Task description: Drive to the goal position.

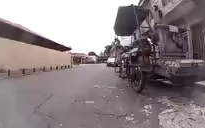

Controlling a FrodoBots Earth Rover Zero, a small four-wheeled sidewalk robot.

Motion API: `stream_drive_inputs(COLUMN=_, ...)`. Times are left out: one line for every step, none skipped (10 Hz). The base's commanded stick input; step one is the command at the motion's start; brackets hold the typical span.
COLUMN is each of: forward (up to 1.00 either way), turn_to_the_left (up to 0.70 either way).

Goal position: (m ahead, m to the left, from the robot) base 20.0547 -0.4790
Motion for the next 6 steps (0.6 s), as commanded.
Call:
stream_drive_inputs(forward=0.50, turn_to_the_left=0.00)
stream_drive_inputs(forward=0.50, turn_to_the_left=0.00)
stream_drive_inputs(forward=0.50, turn_to_the_left=0.00)
stream_drive_inputs(forward=0.50, turn_to_the_left=0.01)
stream_drive_inputs(forward=0.50, turn_to_the_left=0.01)
stream_drive_inputs(forward=0.50, turn_to_the_left=0.01)
